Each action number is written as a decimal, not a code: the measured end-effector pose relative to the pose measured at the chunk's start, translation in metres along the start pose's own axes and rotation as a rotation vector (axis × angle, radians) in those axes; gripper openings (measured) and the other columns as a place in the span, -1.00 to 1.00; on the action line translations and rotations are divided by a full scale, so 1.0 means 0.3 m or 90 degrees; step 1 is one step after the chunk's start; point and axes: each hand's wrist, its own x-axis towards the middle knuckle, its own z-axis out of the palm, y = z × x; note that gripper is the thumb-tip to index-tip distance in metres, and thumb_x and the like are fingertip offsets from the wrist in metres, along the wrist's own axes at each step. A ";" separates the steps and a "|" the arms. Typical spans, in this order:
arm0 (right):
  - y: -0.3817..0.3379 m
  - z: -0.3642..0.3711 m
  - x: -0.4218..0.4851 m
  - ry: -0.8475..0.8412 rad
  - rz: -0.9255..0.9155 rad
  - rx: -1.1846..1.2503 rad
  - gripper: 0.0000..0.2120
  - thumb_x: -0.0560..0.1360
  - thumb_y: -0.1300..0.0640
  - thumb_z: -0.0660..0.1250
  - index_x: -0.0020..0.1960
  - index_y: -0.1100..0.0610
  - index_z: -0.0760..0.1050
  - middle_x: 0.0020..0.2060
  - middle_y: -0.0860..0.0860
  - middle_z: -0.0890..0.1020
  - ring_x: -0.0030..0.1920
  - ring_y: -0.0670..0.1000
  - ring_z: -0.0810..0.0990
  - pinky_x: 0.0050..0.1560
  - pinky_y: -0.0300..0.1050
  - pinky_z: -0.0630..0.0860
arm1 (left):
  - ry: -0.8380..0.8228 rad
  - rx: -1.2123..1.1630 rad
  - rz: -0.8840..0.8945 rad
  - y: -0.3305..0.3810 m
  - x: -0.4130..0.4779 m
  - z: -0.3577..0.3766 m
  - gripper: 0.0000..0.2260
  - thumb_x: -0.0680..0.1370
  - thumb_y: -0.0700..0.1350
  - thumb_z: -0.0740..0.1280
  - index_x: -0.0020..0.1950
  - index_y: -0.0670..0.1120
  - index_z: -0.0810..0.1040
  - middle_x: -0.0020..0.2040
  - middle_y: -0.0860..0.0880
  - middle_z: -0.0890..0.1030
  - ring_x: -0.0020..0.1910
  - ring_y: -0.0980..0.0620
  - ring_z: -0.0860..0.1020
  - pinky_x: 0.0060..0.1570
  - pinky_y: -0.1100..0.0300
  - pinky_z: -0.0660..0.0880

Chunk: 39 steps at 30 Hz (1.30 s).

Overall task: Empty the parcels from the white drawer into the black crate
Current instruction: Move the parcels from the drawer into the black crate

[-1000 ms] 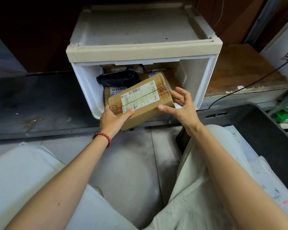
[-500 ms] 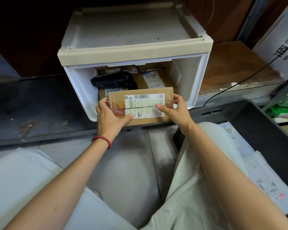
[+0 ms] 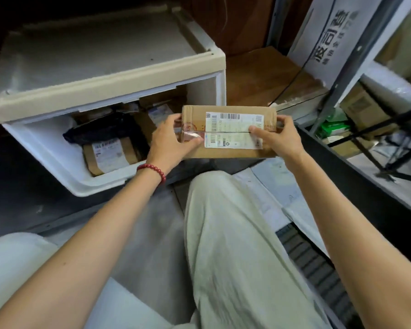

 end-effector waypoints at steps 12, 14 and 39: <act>0.390 -0.424 -0.171 0.200 0.203 0.031 -0.36 0.43 -0.11 0.47 0.38 -0.06 0.22 0.15 -0.05 0.50 0.18 0.04 0.52 0.24 0.06 0.49 | -0.318 0.000 0.109 0.315 0.001 0.531 -0.22 0.42 0.01 0.49 0.52 0.06 0.12 0.38 -0.09 0.40 0.31 -0.09 0.43 0.27 -0.06 0.42; 0.466 -0.454 -0.217 0.223 0.256 0.027 -0.41 0.44 -0.15 0.43 0.33 -0.04 0.22 0.14 -0.03 0.51 0.13 0.04 0.53 0.12 0.00 0.52 | -0.387 0.031 0.117 0.315 -0.040 0.619 -0.21 0.43 0.01 0.48 0.52 0.13 0.09 0.37 -0.12 0.38 0.27 -0.12 0.44 0.24 0.00 0.38; 0.910 -0.418 -0.499 0.097 0.610 -0.242 -0.56 0.47 -0.12 0.37 0.27 0.04 0.43 0.30 0.10 0.45 0.35 0.18 0.33 0.39 0.09 0.25 | -0.840 0.321 0.128 0.140 -0.436 1.009 -0.31 0.47 -0.03 0.41 0.51 -0.10 0.16 0.34 -0.16 0.44 0.28 -0.14 0.45 0.21 0.11 0.42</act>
